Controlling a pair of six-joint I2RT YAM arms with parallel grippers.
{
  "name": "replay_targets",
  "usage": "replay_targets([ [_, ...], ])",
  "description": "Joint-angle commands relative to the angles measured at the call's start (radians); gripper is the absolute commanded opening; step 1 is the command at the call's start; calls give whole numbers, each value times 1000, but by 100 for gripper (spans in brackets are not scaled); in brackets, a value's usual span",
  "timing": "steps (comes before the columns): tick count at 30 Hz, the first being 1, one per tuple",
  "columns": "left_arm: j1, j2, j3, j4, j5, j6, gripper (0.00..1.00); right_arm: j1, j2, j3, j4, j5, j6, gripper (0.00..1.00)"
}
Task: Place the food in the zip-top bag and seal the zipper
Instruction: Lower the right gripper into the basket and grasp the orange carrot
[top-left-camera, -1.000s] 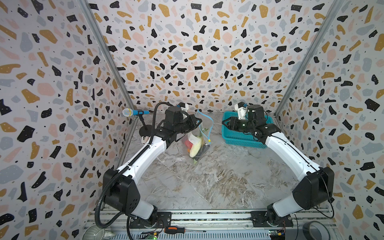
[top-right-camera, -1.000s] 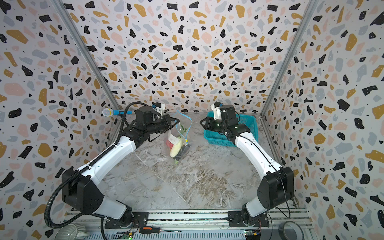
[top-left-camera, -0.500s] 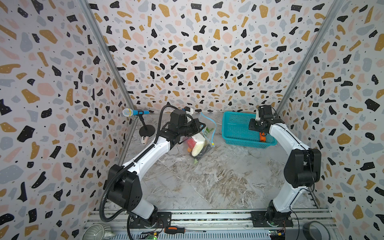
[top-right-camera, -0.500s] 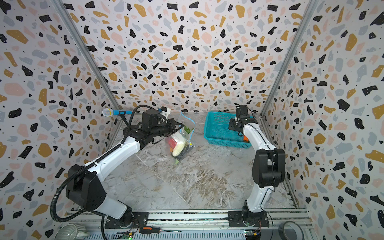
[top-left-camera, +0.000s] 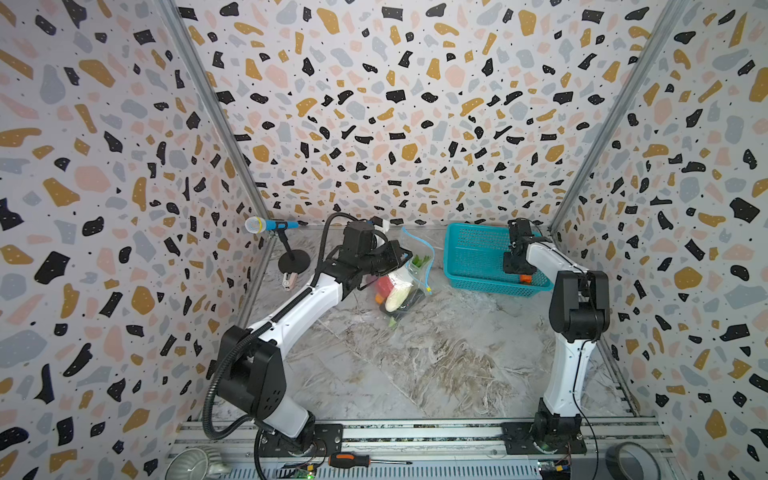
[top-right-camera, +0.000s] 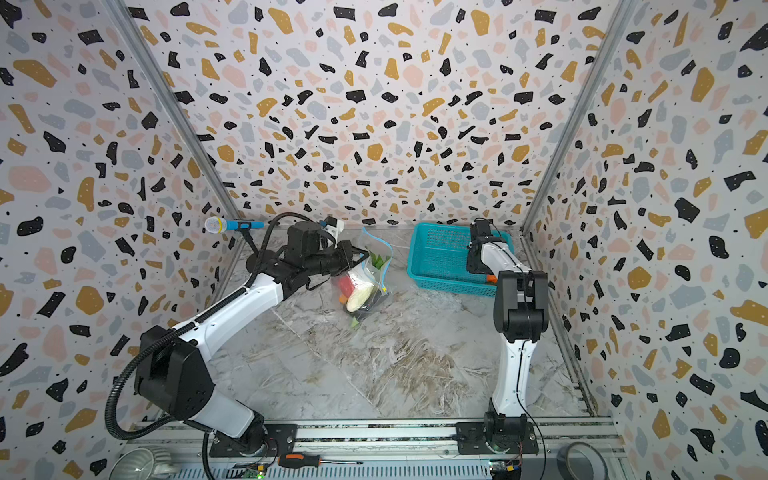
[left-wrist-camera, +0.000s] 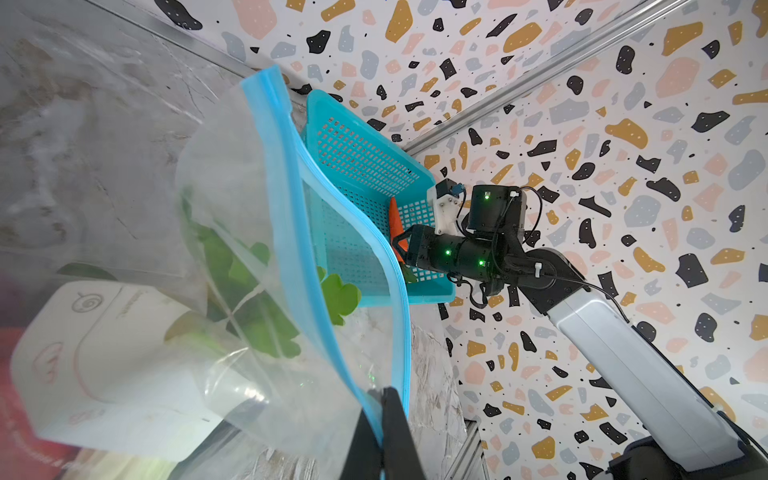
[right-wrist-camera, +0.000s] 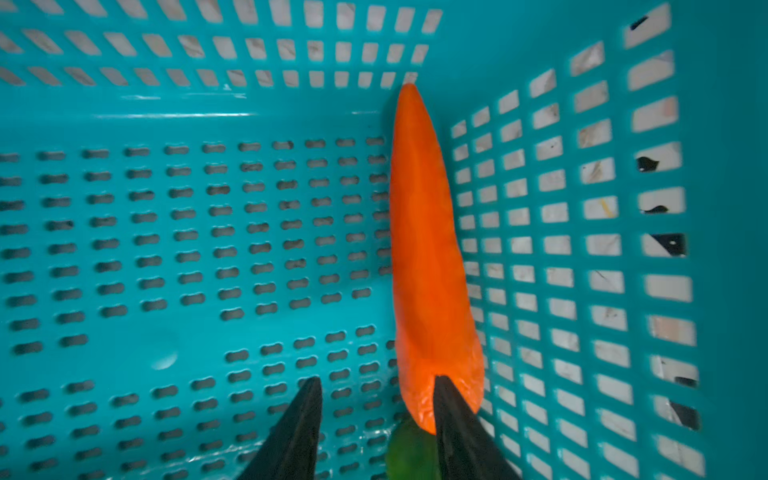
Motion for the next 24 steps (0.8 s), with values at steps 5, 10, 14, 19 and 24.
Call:
replay_targets([
  [5,-6,9,-16,38,19,7,0,-49,35,64,-15,26,-16,48],
  [10,-9,14,-12,38,20,4,0,-61,88,117,-28,-11,-13,48],
  [14,-9,15,-12,39,18,3,0,-70,114,148,-44,-39,-2,49],
  [19,-9,17,-14,39,17,4,0,-74,138,172,-54,-64,5,49],
  [24,-10,15,-14,39,16,3,0,-84,158,189,-66,-126,21,49],
])
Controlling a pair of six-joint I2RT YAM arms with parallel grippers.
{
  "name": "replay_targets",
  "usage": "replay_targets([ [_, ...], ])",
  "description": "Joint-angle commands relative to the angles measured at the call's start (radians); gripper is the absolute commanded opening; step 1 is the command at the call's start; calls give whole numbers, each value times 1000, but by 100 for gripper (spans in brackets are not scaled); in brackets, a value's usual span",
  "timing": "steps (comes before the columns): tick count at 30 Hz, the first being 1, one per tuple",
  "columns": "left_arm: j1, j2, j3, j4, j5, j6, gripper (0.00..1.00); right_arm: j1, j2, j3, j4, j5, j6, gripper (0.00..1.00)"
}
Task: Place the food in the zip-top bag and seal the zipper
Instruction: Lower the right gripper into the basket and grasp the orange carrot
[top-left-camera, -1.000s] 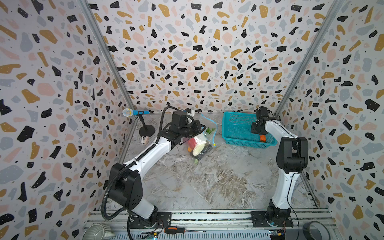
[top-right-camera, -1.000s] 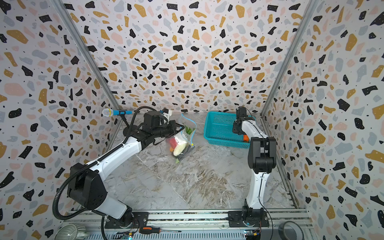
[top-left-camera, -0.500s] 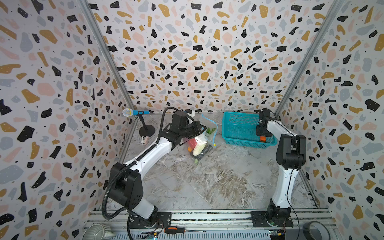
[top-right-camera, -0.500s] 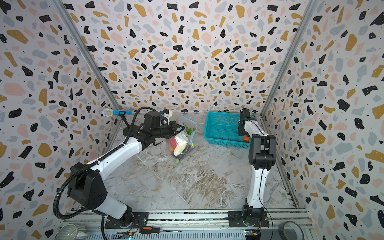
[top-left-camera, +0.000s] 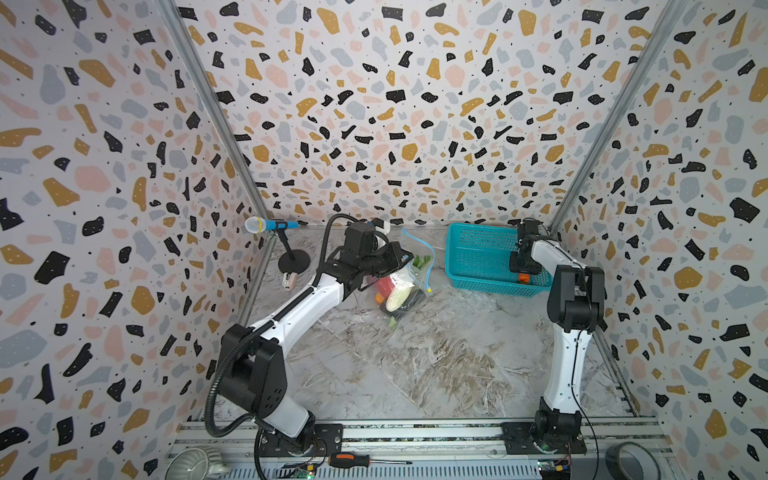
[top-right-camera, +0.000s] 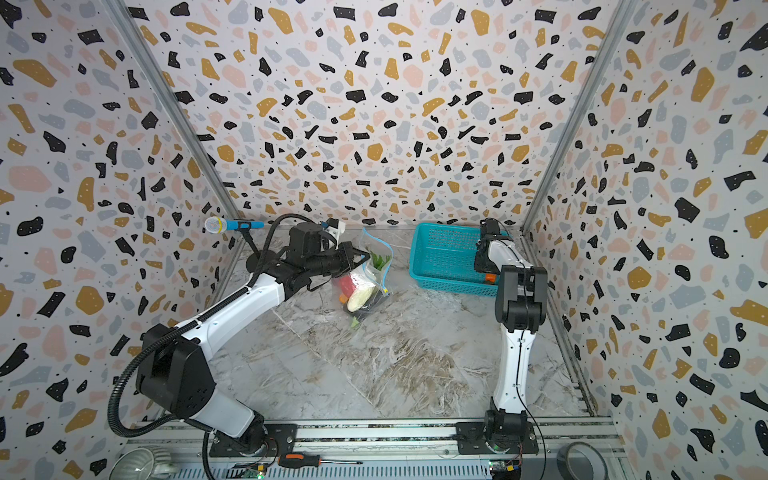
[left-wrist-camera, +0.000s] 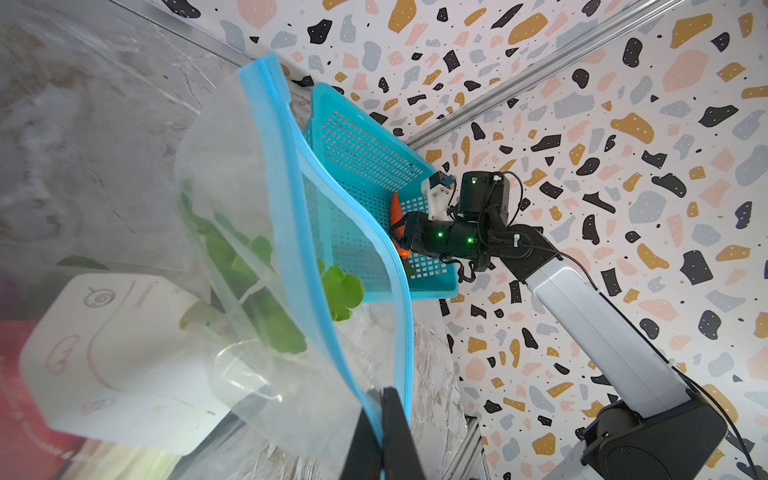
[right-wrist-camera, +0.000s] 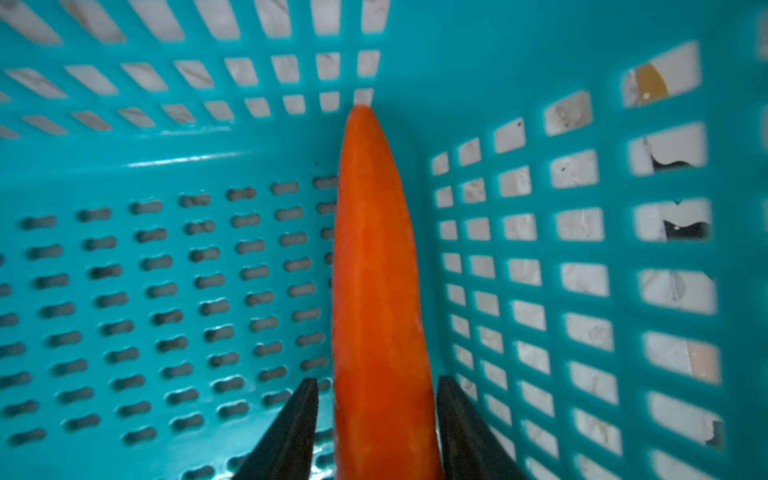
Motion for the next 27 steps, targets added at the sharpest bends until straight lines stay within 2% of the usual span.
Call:
replay_targets([
  [1,-5,7,-9,34,8,4,0,-12,6,37,-38,-64,25,49],
  [10,-5,1,-11,34,5,4,0,-54,10,36,-19,-309,79,48],
  [21,-5,-6,-14,34,4,6,0,-68,10,37,-7,-368,113,43],
  [27,-5,-8,-13,31,2,7,0,-85,-17,-5,31,-442,143,38],
])
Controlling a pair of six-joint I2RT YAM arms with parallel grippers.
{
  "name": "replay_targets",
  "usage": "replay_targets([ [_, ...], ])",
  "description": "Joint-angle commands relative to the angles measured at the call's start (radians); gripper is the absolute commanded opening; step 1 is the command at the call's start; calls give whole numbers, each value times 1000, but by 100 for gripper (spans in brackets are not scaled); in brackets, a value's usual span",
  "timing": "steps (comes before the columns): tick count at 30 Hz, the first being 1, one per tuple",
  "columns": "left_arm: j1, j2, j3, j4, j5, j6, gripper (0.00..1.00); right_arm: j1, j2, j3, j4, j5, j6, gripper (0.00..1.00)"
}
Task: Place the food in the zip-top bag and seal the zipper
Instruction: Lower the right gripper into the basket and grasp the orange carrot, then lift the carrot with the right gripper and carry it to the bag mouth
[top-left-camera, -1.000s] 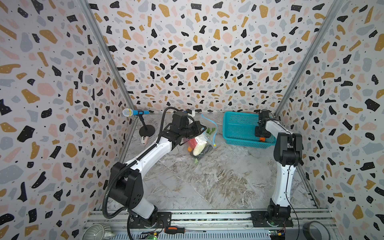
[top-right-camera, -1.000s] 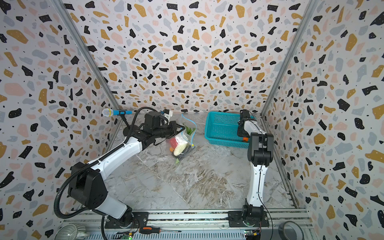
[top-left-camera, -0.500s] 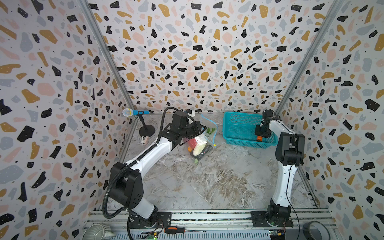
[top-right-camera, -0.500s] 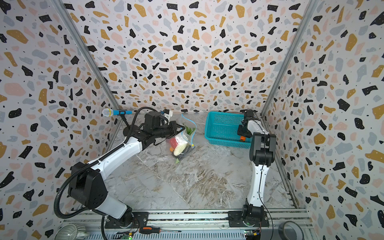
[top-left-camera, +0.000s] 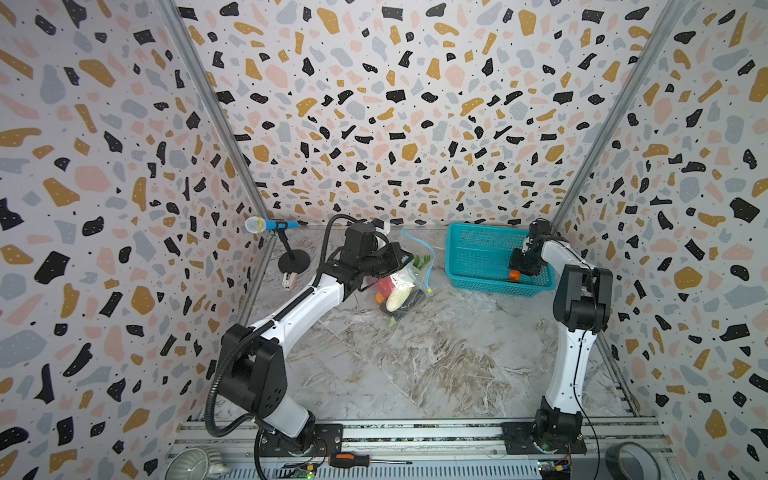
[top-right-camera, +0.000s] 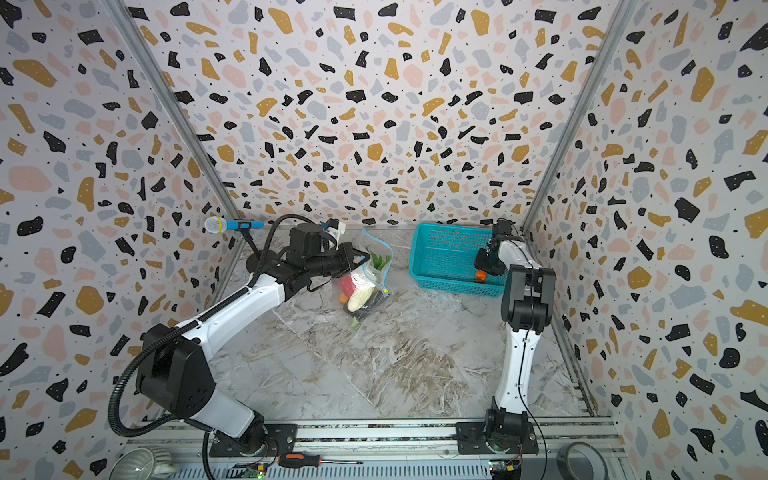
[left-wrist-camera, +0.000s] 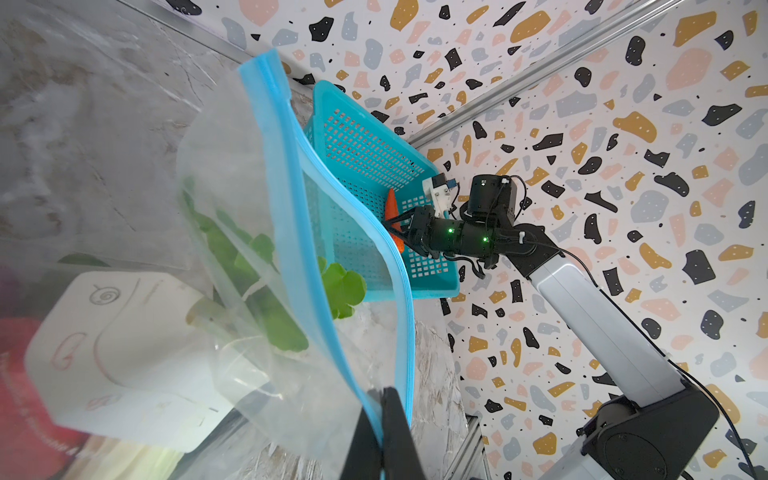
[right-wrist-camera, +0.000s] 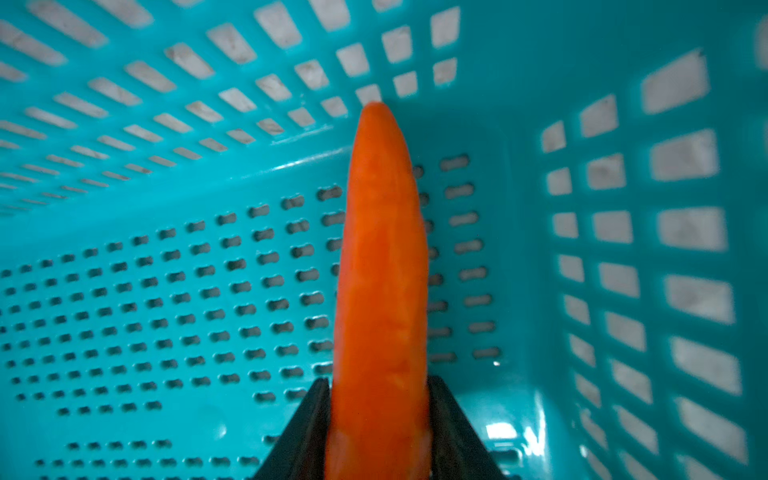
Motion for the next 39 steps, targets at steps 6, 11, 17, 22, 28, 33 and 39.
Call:
replay_targets([
  [6,-5,-12,-9,28,-6,7,0,-31,-47,-50,51,-121,52,37],
  [11,-5,-18,-9,30,-10,5,0,-33,-65,-84,87,-178,66,35],
  [17,-5,-24,-9,26,-17,5,0,-33,-118,-143,162,-243,98,33],
  [22,-5,-23,-12,27,-19,2,0,-34,-175,-193,231,-274,128,33],
  [28,-5,-17,-3,24,-22,3,0,-33,-240,-264,331,-343,179,32],
  [33,-6,-10,8,20,-25,4,0,-5,-327,-379,490,-380,251,32],
  [39,-7,-5,15,18,-29,1,0,36,-471,-570,830,-416,346,31],
])
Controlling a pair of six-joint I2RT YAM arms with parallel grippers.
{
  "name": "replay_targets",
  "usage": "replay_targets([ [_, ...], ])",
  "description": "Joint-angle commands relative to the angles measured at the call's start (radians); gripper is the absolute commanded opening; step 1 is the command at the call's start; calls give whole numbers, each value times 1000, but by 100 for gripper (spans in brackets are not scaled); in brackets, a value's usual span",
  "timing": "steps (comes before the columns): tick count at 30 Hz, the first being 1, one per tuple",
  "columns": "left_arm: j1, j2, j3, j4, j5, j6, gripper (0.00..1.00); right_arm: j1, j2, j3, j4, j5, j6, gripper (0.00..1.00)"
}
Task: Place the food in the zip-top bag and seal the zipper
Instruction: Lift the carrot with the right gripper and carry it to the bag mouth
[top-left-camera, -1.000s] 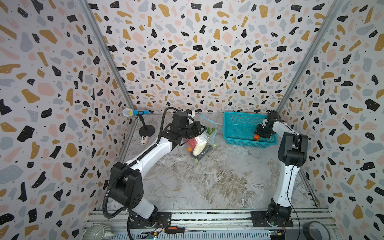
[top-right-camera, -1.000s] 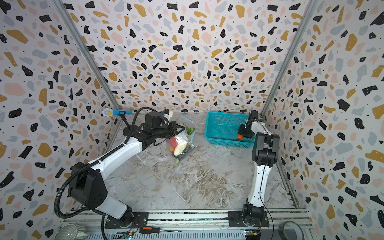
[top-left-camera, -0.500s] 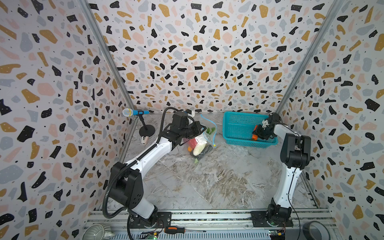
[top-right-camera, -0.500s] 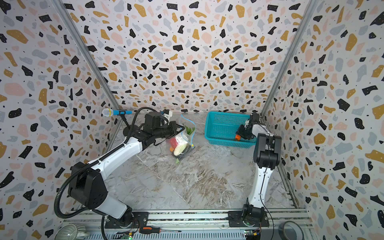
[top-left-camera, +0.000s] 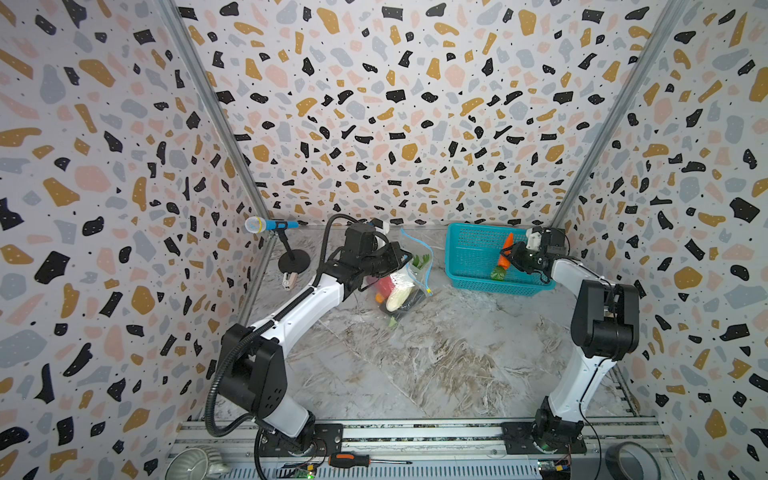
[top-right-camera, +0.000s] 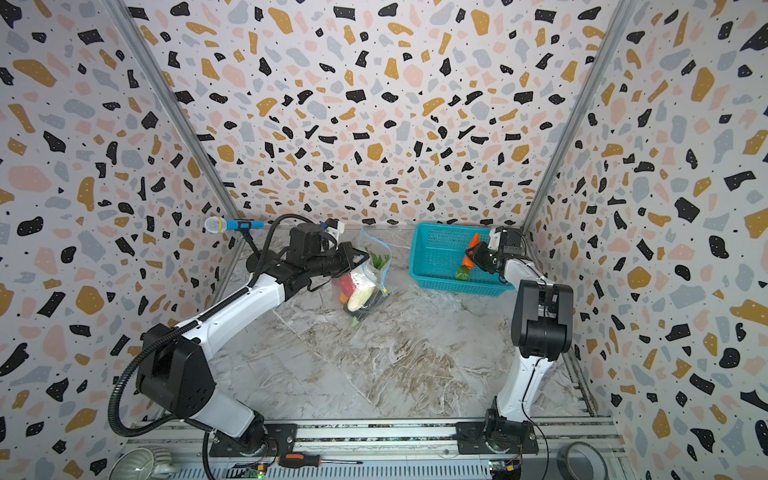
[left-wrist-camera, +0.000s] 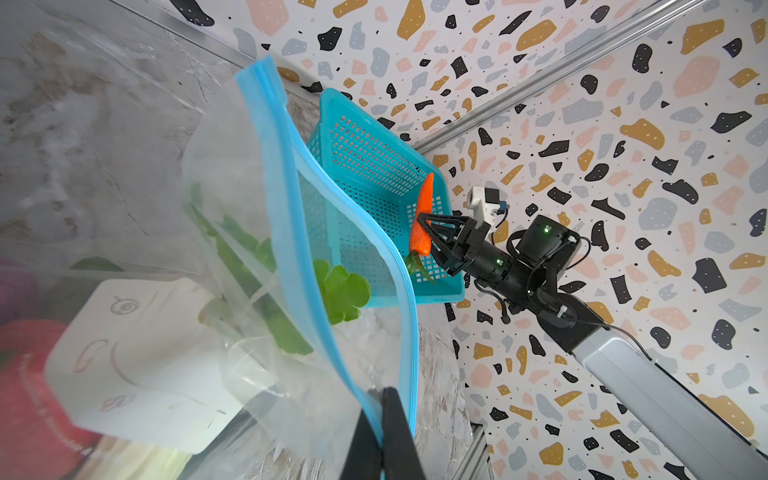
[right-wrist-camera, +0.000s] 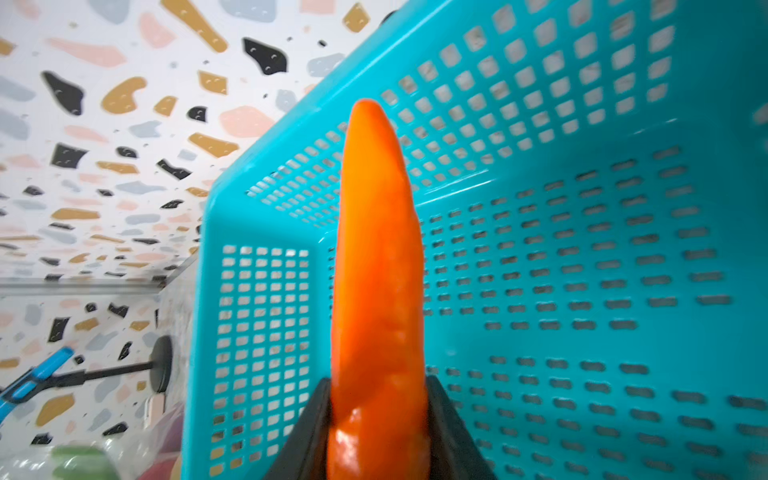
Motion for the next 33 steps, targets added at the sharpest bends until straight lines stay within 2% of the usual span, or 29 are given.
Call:
replay_targets([
  [1,-6,-5,18,17,-2,2,0,30,-105,-49,250,-26,71,31],
  [9,-8,2,31,11,0,-1,0,128,-235,-112,479,11,117,31],
  [17,-11,-2,76,-28,-10,0,0,320,-309,-98,595,45,77,29],
  [24,-11,-24,93,-65,-18,-1,0,412,-302,-51,662,3,97,27],
  [33,-11,-49,124,-106,-39,4,0,516,-272,3,692,21,56,27],
])
